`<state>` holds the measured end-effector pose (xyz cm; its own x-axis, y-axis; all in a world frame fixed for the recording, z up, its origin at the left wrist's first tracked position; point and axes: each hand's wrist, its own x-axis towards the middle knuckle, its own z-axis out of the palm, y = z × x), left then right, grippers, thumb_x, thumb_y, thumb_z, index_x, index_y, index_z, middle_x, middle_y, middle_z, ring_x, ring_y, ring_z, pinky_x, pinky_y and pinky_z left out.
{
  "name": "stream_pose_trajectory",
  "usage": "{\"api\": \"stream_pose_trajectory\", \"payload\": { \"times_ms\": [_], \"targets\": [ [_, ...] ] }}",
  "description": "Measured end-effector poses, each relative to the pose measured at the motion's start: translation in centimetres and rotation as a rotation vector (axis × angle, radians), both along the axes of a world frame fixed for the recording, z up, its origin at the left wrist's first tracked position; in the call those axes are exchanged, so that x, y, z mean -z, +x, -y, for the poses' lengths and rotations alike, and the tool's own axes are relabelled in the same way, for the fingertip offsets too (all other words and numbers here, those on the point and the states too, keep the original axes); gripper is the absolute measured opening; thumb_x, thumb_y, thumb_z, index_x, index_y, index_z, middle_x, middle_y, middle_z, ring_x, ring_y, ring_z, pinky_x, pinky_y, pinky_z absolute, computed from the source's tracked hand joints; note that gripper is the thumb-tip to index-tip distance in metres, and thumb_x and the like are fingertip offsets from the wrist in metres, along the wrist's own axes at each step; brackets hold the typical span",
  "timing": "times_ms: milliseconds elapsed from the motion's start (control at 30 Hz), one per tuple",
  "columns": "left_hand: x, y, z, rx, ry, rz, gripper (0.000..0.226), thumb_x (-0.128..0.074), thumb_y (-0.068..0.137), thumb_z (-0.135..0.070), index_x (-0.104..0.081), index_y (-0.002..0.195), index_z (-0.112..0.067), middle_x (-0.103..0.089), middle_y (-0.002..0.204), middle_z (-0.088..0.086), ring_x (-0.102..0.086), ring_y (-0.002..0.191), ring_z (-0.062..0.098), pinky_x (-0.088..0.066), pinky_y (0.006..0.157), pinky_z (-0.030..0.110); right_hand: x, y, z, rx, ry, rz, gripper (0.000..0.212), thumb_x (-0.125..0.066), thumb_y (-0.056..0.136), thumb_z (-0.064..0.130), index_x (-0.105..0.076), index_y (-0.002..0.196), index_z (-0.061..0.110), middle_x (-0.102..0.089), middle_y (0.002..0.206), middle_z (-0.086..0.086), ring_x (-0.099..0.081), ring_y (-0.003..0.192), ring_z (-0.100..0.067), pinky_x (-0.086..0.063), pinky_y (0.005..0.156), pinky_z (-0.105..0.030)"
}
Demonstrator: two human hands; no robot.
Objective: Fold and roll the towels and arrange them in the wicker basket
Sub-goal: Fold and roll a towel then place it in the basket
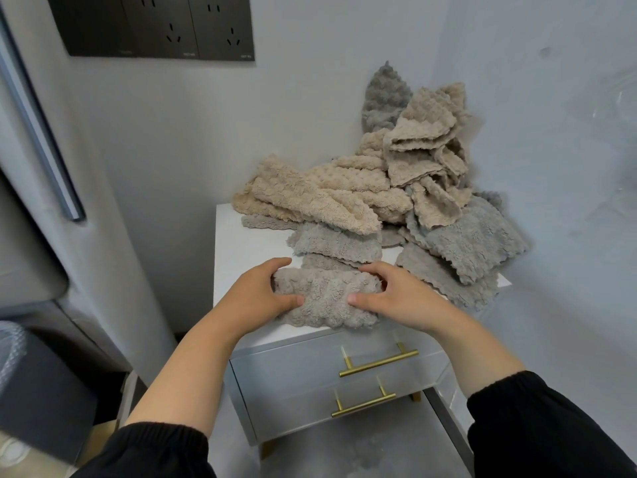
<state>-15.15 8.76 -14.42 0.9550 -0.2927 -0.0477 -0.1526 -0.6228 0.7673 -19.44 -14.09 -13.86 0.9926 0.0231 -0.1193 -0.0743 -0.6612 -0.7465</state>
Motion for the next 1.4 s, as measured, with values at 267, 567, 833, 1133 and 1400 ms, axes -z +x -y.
{"api": "stream_pose_trajectory", "payload": {
  "times_ms": [267, 567, 833, 1133, 1400],
  "targets": [
    [0.1, -0.1, 0.8, -0.084, -0.371, -0.129, 0.020, -0.078, 0.073, -0.003, -0.068, 0.089, -0.012, -0.073, 0.089, 0.007, -0.069, 0.085, 0.024, -0.056, 0.078, 0.034, 0.7, 0.1, -0.2, 0.172, 0.422, -0.016, 0.035, -0.084, 0.069, 0.021, -0.071, 0.100, 0.012, -0.074, 0.099, -0.004, -0.069, 0.095, -0.019, -0.050, 0.097, -0.045],
    [-1.2, -1.4, 2.9, -0.080, -0.854, -0.231, 0.019, -0.053, 0.095, -0.023, -0.063, 0.110, -0.018, -0.073, 0.102, -0.001, -0.070, 0.092, 0.011, -0.057, 0.072, 0.023, -2.0, -1.4, -1.5, 0.287, 0.985, 0.079, 0.098, -0.088, 0.060, 0.039, -0.041, 0.135, -0.001, -0.058, 0.130, -0.010, -0.054, 0.120, -0.026, -0.040, 0.104, -0.051],
    [-4.5, 3.8, 6.7, -0.265, -0.831, -0.029, 0.073, -0.069, 0.067, -0.053, -0.056, 0.127, -0.015, -0.062, 0.128, 0.006, -0.060, 0.116, 0.024, -0.047, 0.099, 0.048, -5.6, 4.5, -0.8, 0.485, 0.598, 0.429, 0.065, -0.064, 0.084, 0.036, -0.044, 0.140, 0.011, -0.058, 0.130, -0.007, -0.052, 0.125, -0.027, -0.040, 0.107, -0.047],
    [-10.8, 15.2, 13.3, -0.257, -0.643, 0.383, 0.004, -0.055, 0.095, -0.023, -0.055, 0.096, -0.018, -0.058, 0.095, -0.017, -0.054, 0.091, 0.007, -0.040, 0.075, 0.011, -10.7, 16.8, 3.6, 0.607, 0.303, 0.669, 0.011, -0.053, 0.096, 0.013, -0.054, 0.103, 0.005, -0.058, 0.084, -0.001, -0.047, 0.044, -0.005, -0.036, 0.041, -0.012],
    [-21.9, 17.5, 16.3, -0.232, -0.542, 0.294, 0.023, -0.053, 0.096, -0.021, -0.043, 0.075, -0.025, -0.047, 0.068, -0.013, -0.047, 0.056, -0.006, -0.034, 0.051, 0.010, -22.7, 18.4, 5.1, 0.670, 0.108, 0.619, 0.027, -0.057, 0.093, 0.018, -0.060, 0.117, 0.005, -0.064, 0.082, 0.001, -0.054, 0.058, -0.001, -0.049, 0.064, -0.020]
  ]
}}
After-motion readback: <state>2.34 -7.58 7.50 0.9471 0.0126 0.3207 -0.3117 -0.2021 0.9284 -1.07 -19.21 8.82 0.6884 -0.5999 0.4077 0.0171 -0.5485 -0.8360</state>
